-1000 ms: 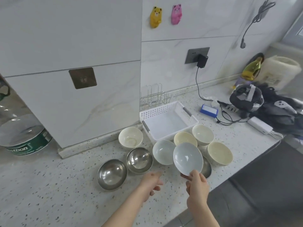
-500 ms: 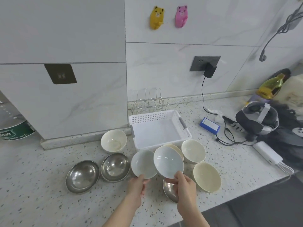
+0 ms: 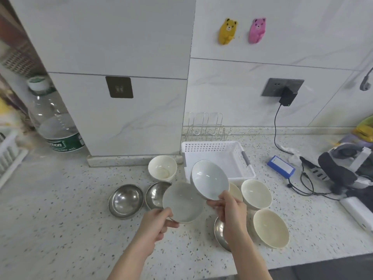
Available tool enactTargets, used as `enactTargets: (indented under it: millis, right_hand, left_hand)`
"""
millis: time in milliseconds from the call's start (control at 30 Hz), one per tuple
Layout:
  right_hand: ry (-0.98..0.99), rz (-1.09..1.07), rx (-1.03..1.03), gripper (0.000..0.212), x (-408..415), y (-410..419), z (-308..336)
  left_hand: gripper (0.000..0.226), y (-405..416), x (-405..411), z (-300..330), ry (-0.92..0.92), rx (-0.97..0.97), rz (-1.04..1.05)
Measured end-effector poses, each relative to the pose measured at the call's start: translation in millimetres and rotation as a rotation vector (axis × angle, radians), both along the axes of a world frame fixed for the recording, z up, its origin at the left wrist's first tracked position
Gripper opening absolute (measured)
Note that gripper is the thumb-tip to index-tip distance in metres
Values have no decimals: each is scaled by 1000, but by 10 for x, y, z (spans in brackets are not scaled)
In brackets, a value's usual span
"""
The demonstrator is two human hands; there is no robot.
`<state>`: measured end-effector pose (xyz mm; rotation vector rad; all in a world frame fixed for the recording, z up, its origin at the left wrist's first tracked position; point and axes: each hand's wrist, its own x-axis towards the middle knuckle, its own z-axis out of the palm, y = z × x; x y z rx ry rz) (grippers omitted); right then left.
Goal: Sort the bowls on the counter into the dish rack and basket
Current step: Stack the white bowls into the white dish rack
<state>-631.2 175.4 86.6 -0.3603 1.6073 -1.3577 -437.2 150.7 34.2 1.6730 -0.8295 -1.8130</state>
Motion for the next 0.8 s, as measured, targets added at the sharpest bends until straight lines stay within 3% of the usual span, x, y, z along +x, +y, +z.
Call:
enactTargets:
  millis: [333,800]
  right_hand:
    - [27,70,19,14,1106,-60,34]
    - [-79,163,49,8,3975,-61,-55]
  left_hand:
    - [12,51,1327,150,35,-92,254]
    - [17,488,4396,347,-43,-179,369]
